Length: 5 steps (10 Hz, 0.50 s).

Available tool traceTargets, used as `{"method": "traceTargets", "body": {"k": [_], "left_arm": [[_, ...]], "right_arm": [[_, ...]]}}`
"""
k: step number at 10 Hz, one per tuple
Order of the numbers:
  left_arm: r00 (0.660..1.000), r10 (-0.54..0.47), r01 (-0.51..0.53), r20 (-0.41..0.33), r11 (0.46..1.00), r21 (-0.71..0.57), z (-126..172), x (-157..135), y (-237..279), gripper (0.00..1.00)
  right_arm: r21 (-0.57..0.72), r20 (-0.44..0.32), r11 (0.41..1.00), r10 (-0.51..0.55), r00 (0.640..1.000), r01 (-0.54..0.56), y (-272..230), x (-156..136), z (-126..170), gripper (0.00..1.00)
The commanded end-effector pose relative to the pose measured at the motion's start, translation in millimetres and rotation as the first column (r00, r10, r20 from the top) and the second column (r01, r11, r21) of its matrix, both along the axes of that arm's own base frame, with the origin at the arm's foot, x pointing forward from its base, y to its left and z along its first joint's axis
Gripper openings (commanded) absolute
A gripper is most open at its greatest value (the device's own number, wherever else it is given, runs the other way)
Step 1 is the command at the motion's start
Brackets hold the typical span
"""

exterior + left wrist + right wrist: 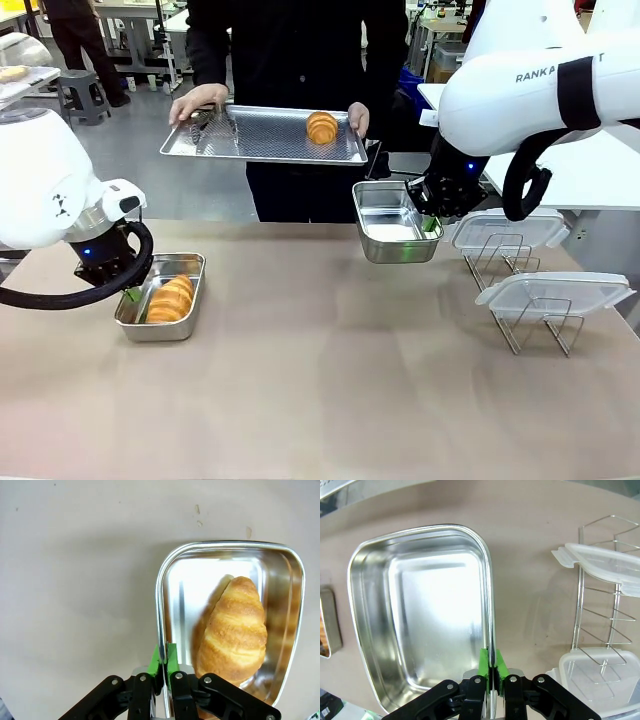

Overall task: Place the bread in airtight containers.
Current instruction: Once an object is inside an Airtight Container , place the container in the center of the table.

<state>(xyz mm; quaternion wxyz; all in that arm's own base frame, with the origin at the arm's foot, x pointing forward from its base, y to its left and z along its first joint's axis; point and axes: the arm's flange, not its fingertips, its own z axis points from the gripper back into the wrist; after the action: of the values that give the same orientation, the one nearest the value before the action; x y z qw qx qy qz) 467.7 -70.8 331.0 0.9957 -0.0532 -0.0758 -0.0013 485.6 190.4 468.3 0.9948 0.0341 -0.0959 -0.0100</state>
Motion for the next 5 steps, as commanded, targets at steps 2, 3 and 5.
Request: {"method": "traceTargets", "body": {"k": [2, 3, 5], "left_arm": [[0.998, -0.030, 0.032, 0.046, 0.998, -0.047, 7.0, -3.8, 6.0, 0.61], [0.998, -0.043, 0.046, 0.051, 0.997, -0.062, 13.2, -4.0, 7.6, 1.00], [0.985, -0.104, 0.116, 0.139, 0.990, -0.082, 45.1, -5.5, 15.9, 1.00]], "right_arm": [[0.000, 0.016, 1.000, -0.009, 1.000, 0.009, -0.2, 0.4, 3.4, 0.00], [0.000, 0.016, 1.000, -0.009, 1.000, 0.009, -0.2, 0.4, 3.4, 0.00], [0.000, 0.016, 1.000, -0.009, 1.000, 0.009, -0.2, 0.4, 3.4, 0.00]]}}
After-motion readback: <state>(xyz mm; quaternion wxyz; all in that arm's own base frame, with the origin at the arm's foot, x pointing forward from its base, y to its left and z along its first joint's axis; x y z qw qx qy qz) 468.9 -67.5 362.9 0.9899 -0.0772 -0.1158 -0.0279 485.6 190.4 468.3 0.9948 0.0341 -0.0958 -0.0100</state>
